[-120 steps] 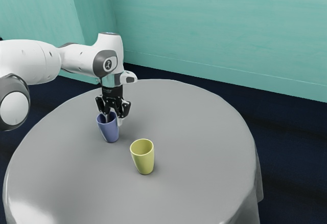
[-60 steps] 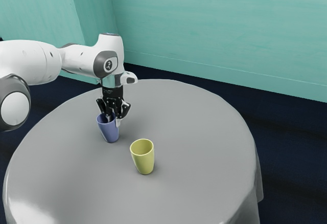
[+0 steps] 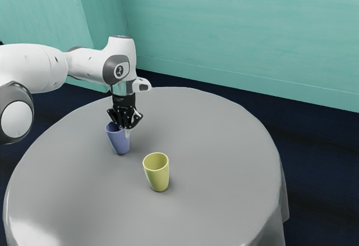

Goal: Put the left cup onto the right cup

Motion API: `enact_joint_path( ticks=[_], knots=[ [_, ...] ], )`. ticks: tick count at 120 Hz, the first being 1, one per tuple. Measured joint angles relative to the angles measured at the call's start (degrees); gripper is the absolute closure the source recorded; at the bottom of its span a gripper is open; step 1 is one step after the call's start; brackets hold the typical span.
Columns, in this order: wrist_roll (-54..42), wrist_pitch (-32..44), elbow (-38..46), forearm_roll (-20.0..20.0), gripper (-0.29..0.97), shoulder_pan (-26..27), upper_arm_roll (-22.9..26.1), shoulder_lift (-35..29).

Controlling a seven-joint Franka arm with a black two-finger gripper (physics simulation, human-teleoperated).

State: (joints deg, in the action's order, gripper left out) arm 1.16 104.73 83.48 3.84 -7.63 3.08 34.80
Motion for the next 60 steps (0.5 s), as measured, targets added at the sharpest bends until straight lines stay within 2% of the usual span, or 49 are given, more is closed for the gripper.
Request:
enact_joint_path(
  ticks=[26,60],
  knots=[
    [0.31,-0.85,-0.03,1.08,0.78,0.7,-0.08,-1.15],
    [1.04,-2.29,3.31,2.01,0.78,4.52,-0.53,-7.63]
  ],
)
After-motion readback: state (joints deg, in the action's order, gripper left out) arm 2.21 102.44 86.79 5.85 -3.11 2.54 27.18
